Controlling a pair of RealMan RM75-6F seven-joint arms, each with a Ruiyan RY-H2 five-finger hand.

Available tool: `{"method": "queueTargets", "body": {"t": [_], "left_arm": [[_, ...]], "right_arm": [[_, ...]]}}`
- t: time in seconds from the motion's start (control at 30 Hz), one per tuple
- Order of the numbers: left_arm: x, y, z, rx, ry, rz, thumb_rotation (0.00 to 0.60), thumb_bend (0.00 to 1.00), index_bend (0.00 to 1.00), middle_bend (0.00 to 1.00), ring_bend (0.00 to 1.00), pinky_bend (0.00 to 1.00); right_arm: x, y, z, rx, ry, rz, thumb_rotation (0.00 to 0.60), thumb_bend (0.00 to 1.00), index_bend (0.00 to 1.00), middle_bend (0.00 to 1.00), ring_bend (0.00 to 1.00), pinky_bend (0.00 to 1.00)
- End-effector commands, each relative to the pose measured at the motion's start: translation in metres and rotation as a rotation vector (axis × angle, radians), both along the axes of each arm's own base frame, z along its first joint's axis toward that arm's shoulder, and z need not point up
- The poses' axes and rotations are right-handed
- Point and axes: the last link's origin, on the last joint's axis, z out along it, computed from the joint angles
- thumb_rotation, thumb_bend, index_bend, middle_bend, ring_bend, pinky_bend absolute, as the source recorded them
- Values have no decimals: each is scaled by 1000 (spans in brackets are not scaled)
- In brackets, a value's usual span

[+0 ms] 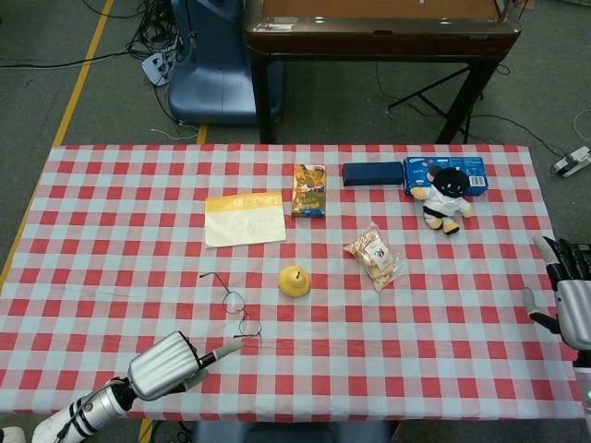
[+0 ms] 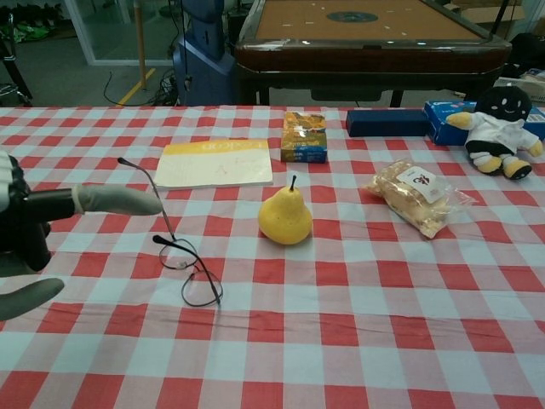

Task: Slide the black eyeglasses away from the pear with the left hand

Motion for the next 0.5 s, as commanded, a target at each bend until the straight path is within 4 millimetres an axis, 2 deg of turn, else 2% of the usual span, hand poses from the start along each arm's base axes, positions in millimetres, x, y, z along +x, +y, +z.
{"method": "queueTargets", "body": {"t": [0.03, 0.2, 0.5], "left_arm": [[3, -2, -9, 0, 35, -16, 600, 511, 42, 1000, 927, 973], [8, -2, -24, 24, 95, -37, 600, 511, 2, 1000, 926, 973], [14, 5, -48, 28, 155, -9, 600, 512, 0, 1000, 925, 973]], "right_arm": [[0, -1, 1, -7, 0, 0, 600, 429, 0, 87, 0, 69], [-1, -1, -2, -2, -1, -7, 600, 428, 0, 87, 0, 69], [-4, 0, -4, 3, -6, -18, 600, 428, 0, 87, 0, 69]]}}
